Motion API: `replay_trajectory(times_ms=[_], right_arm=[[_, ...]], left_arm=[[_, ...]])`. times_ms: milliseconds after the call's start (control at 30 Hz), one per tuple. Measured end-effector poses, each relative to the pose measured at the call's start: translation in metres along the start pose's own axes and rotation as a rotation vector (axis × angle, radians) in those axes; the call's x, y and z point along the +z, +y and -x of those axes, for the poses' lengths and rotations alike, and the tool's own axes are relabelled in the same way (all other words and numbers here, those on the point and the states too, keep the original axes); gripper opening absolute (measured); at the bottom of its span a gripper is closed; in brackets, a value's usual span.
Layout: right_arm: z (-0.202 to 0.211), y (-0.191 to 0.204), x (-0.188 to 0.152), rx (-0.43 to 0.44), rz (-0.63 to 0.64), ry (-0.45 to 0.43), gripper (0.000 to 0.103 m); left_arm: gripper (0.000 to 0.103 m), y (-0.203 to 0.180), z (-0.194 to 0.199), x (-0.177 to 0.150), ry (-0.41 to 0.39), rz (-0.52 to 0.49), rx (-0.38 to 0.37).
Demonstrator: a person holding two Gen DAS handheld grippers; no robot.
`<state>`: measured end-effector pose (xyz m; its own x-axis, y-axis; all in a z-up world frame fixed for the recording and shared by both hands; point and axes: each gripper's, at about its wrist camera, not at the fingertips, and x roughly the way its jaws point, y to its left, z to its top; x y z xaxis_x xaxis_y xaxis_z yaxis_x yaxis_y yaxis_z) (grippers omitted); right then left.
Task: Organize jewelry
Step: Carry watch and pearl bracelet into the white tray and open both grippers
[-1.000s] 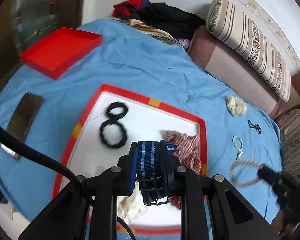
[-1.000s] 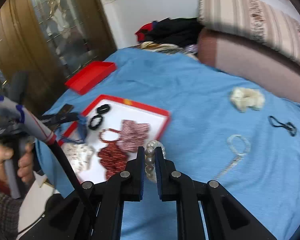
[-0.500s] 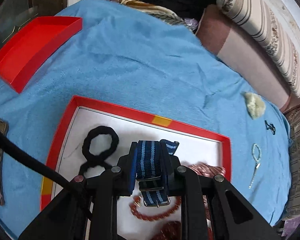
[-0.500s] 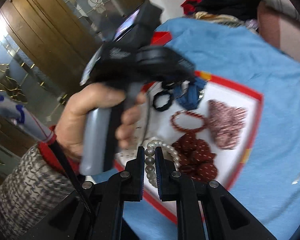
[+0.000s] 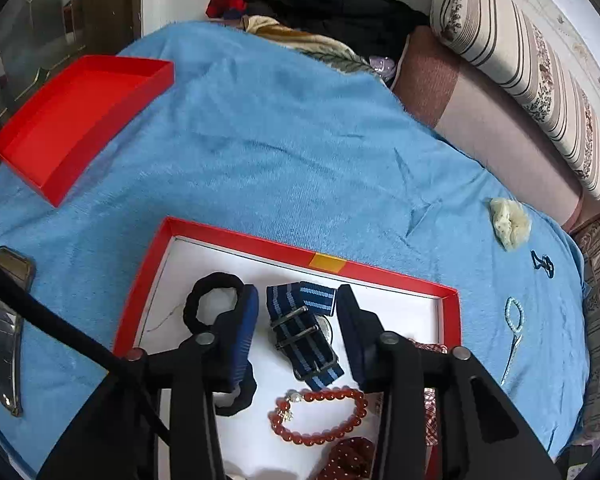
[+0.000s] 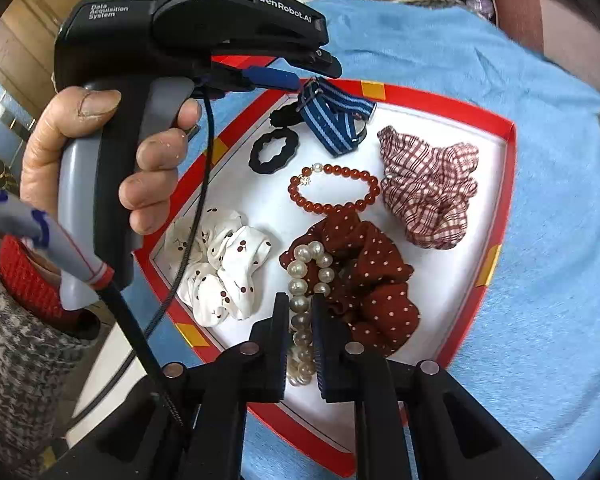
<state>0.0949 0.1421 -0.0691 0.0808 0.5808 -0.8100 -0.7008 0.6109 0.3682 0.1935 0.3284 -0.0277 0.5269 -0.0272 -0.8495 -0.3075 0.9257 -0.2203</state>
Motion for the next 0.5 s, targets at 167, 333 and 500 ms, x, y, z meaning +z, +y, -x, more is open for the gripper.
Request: replay_trajectory(times_ms=[167, 333, 500], right_arm=[[0.018, 0.009, -0.003, -0.034, 0.049, -0.035, 0.039], [0.043, 0.017, -0.011, -0.059, 0.083, -0.076, 0.042], [0.072, -0.001, -0.021, -0.095, 0.051, -0.112, 0.046]], left_arm=[[0.050, -0.005, 0.020, -0.002, -0.034, 0.002, 0.011], [0.061, -0.007, 0.050, -0.006, -0.088, 0.015, 0.033], [0.062, -0.015, 0.076, -0.020, -0.126, -0.002, 0.097]])
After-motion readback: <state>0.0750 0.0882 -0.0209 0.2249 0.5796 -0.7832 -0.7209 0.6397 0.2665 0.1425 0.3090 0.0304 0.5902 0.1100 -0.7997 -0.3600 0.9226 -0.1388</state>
